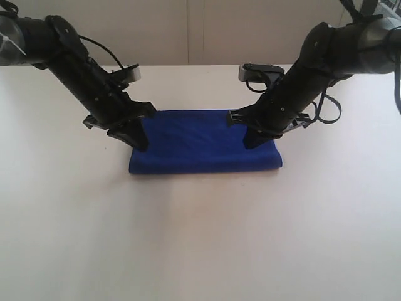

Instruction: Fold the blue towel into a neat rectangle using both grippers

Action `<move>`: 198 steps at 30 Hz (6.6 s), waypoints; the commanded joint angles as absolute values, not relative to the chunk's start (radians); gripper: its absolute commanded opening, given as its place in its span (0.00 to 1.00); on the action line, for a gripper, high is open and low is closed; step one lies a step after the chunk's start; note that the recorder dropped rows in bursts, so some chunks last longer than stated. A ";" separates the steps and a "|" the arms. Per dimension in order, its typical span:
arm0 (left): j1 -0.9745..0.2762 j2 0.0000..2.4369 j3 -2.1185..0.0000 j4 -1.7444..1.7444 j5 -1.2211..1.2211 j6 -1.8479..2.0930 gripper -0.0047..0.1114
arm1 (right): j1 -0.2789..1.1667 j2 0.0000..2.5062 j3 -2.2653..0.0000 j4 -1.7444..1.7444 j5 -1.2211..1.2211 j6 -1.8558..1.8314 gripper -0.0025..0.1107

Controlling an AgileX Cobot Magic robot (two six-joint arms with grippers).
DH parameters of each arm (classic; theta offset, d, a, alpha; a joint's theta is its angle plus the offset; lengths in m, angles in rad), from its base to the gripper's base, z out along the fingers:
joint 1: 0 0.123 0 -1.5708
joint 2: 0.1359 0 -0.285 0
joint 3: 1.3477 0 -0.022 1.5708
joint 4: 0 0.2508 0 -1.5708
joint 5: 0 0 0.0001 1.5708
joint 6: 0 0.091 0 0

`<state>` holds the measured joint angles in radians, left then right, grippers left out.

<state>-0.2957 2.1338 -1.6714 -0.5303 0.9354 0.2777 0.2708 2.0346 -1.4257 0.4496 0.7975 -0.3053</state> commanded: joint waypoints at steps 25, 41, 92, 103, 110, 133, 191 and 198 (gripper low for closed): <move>-0.352 2.190 -1.635 -0.358 0.858 0.217 0.04 | 0.268 2.087 -1.384 0.381 0.735 -0.258 0.02; -0.352 2.190 -1.635 -0.334 0.858 0.223 0.04 | 0.266 2.087 -1.384 0.021 0.788 -0.014 0.02; -0.351 2.038 -1.644 -0.269 0.832 0.214 0.04 | 0.268 1.982 -1.383 0.094 0.779 -0.011 0.02; -0.337 1.998 -1.642 -0.264 0.888 0.155 0.04 | 0.268 1.947 -1.342 0.090 0.794 0.005 0.02; -0.267 1.909 -1.640 -0.261 0.983 0.128 0.04 | 0.264 1.855 -1.338 0.090 0.832 0.000 0.02; -0.222 1.215 -1.225 -0.269 0.815 0.104 0.04 | 0.248 1.166 -1.008 0.094 0.753 0.000 0.02; -0.222 0.583 -0.556 -0.245 0.308 0.139 0.04 | 0.112 0.168 -0.225 0.072 0.290 -0.066 0.02; -0.222 0.583 -0.556 -0.245 0.308 0.139 0.04 | 0.061 0.000 -0.071 0.072 0.290 -0.066 0.02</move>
